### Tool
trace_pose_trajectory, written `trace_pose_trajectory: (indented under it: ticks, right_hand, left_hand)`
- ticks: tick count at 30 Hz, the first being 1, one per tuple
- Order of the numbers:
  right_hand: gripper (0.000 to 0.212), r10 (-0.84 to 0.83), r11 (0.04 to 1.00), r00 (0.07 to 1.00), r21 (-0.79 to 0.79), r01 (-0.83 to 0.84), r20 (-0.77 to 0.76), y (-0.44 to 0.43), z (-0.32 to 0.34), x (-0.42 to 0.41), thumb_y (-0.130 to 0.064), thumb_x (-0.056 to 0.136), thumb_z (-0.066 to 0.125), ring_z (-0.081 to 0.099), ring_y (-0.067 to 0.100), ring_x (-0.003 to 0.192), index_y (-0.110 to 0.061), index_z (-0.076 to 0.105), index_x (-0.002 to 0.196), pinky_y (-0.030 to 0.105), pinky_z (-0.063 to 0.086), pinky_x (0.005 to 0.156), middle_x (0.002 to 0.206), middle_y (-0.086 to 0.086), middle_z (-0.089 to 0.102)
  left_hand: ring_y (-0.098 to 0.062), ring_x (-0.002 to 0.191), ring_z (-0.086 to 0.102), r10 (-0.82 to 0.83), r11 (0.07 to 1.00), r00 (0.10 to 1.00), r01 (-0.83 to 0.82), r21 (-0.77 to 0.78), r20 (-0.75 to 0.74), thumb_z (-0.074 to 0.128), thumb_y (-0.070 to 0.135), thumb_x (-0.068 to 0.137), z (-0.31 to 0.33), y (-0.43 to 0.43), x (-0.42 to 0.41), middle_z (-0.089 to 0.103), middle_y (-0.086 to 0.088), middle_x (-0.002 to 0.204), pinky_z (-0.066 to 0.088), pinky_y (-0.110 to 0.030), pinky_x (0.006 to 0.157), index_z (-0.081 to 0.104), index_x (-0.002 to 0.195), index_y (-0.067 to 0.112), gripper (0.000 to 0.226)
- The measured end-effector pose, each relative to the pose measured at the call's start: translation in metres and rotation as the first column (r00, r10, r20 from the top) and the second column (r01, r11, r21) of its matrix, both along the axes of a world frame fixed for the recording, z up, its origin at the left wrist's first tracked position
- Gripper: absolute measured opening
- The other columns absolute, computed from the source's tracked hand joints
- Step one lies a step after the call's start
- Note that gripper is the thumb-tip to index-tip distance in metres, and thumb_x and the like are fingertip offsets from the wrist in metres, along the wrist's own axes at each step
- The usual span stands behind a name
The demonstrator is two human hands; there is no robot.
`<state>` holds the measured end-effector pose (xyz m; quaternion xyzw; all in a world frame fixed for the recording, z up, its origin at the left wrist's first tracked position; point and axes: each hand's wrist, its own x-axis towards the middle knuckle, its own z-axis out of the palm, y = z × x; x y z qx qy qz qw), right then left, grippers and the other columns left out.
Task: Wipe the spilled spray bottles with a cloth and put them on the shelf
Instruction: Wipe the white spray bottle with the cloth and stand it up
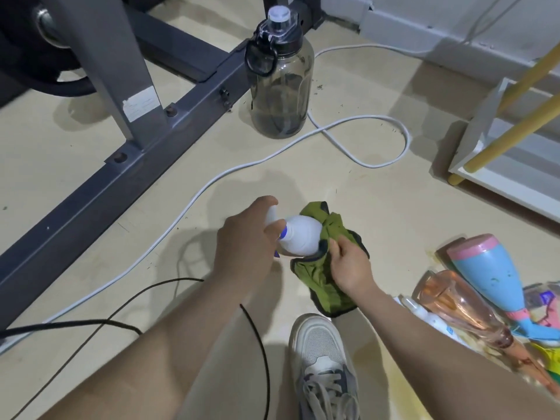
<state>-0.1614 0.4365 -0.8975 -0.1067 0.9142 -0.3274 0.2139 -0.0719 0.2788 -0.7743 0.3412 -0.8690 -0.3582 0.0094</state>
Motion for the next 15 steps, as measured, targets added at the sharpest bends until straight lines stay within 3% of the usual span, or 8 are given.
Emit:
trace_pose_trajectory:
  ticks: [1,3,5,7,9,10,12,15]
  right_hand:
    - [0.037,-0.028,0.999,0.999,-0.028,0.027,-0.027,-0.004,0.013,-0.002,-0.025,0.104,0.040,0.053,0.031,0.076,-0.030,0.038,0.068,0.033,0.034,0.067,0.073,0.006,0.057]
    - [0.031,-0.025,0.993,0.980,-0.117,0.002,-0.199,-0.010,0.042,0.003,-0.029,0.102,0.041,0.052,0.031,0.067,-0.021,0.049,0.073,0.037,0.041,0.064,0.065,0.002,0.056]
    - [0.026,0.099,0.965,0.936,-0.198,-0.173,-0.337,-0.022,0.073,0.022,-0.032,0.098,0.041,0.051,0.015,0.061,-0.016,0.056,0.083,0.029,0.042,0.061,0.062,-0.007,0.054]
    - [0.025,0.207,0.892,0.921,-0.323,-0.316,-0.330,-0.034,0.089,0.043,-0.031,0.098,0.043,0.054,0.002,0.078,-0.016,0.062,0.091,0.015,0.040,0.072,0.081,-0.017,0.058]
    - [0.031,0.278,0.868,0.911,-0.326,-0.375,-0.305,-0.043,0.084,0.052,-0.036,0.099,0.042,0.055,0.018,0.105,-0.015,0.065,0.100,0.030,0.043,0.093,0.117,-0.003,0.060]
    - [0.034,0.290,0.871,0.911,-0.314,-0.378,-0.293,-0.046,0.079,0.052,-0.038,0.099,0.041,0.054,0.026,0.110,-0.014,0.065,0.103,0.039,0.043,0.095,0.124,0.003,0.057]
    - [0.031,0.293,0.862,0.919,-0.342,-0.373,-0.263,-0.046,0.075,0.049,-0.036,0.099,0.043,0.054,0.031,0.103,-0.013,0.063,0.104,0.047,0.045,0.089,0.117,0.009,0.058]
    - [0.025,0.338,0.795,0.919,-0.461,-0.394,-0.202,-0.040,0.078,0.043,-0.029,0.097,0.053,0.058,0.026,0.098,-0.010,0.061,0.112,0.049,0.047,0.085,0.105,0.003,0.062]
  left_hand:
    - [-0.015,0.096,0.063,0.070,0.995,0.997,-0.070,0.070,0.012,0.053,0.028,0.097,-0.001,-0.006,-0.001,0.065,0.002,0.114,0.046,-0.018,0.079,0.055,0.131,0.030,0.035]
    - [-0.025,0.107,0.062,0.232,0.928,0.971,-0.238,0.288,0.057,0.054,0.021,0.095,-0.002,-0.020,-0.003,0.061,0.000,0.127,0.055,-0.036,0.088,0.060,0.127,0.025,0.033]
    - [-0.032,0.091,0.067,0.340,0.764,0.933,-0.347,0.543,0.118,0.049,0.005,0.091,0.002,-0.027,-0.005,0.066,-0.010,0.110,0.061,-0.044,0.072,0.066,0.111,0.014,0.027]
    - [-0.031,0.074,0.067,0.293,0.648,0.947,-0.297,0.701,0.130,0.044,-0.008,0.086,0.010,-0.030,-0.005,0.068,-0.015,0.087,0.060,-0.038,0.066,0.064,0.092,0.003,0.024]
    - [-0.027,0.070,0.066,0.230,0.577,0.969,-0.211,0.789,0.091,0.049,-0.011,0.086,0.015,-0.032,-0.003,0.067,-0.016,0.081,0.060,-0.035,0.070,0.065,0.098,0.000,0.023]
    - [-0.025,0.072,0.068,0.226,0.537,0.971,-0.187,0.822,0.073,0.054,-0.010,0.087,0.016,-0.032,-0.002,0.068,-0.015,0.084,0.060,-0.034,0.072,0.063,0.109,0.002,0.027]
    - [-0.023,0.074,0.071,0.267,0.486,0.962,-0.189,0.854,0.061,0.058,-0.010,0.088,0.011,-0.032,0.001,0.072,-0.012,0.085,0.061,-0.033,0.072,0.056,0.124,0.010,0.042]
    - [-0.020,0.073,0.073,0.292,0.513,0.956,-0.189,0.837,0.036,0.059,-0.010,0.089,0.003,-0.026,0.004,0.073,-0.010,0.081,0.059,-0.028,0.068,0.055,0.121,0.012,0.040]
